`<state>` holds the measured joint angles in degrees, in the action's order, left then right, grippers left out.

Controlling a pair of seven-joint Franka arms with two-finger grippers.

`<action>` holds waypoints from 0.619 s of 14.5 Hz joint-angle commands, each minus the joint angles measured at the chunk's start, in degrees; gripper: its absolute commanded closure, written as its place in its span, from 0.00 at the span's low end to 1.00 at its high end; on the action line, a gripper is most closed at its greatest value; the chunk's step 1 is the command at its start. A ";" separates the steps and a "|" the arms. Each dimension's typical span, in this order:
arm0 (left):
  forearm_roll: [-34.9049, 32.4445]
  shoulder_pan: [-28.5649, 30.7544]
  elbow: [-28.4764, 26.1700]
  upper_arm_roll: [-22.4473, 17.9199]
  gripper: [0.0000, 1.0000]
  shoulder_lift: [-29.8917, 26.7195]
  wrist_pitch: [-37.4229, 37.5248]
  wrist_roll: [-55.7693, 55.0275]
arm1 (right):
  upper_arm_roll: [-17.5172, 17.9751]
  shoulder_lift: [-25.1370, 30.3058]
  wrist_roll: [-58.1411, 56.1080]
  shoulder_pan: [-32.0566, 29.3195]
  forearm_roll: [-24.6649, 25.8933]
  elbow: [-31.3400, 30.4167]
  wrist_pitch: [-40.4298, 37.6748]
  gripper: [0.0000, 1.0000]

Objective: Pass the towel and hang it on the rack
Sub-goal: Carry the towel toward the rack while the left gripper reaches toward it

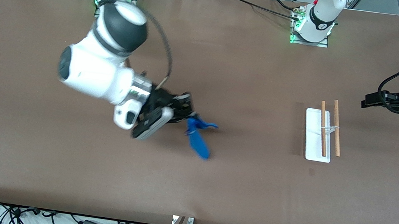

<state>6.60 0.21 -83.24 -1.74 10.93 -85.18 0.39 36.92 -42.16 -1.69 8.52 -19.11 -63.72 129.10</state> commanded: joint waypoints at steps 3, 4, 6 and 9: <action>4.29 -1.88 0.09 0.16 0.00 2.95 1.24 0.67 | 0.96 -0.64 2.72 7.99 -1.02 0.26 13.96 1.00; 4.91 -2.14 0.09 0.16 0.00 3.13 1.33 1.02 | 0.96 -0.90 5.09 9.57 -0.93 0.26 16.86 1.00; 5.52 -3.28 -0.52 1.47 0.00 3.39 0.55 6.26 | 0.96 -1.08 8.09 11.25 -0.93 0.17 21.62 1.00; 5.97 -3.29 -3.32 3.93 0.00 3.66 -4.27 21.80 | 0.96 -1.08 9.95 11.26 -0.93 0.26 21.99 1.00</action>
<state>11.50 -3.31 -84.29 0.99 15.14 -86.42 12.72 37.60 -43.04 7.27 20.31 -19.17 -63.84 150.42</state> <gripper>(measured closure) 0.000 0.974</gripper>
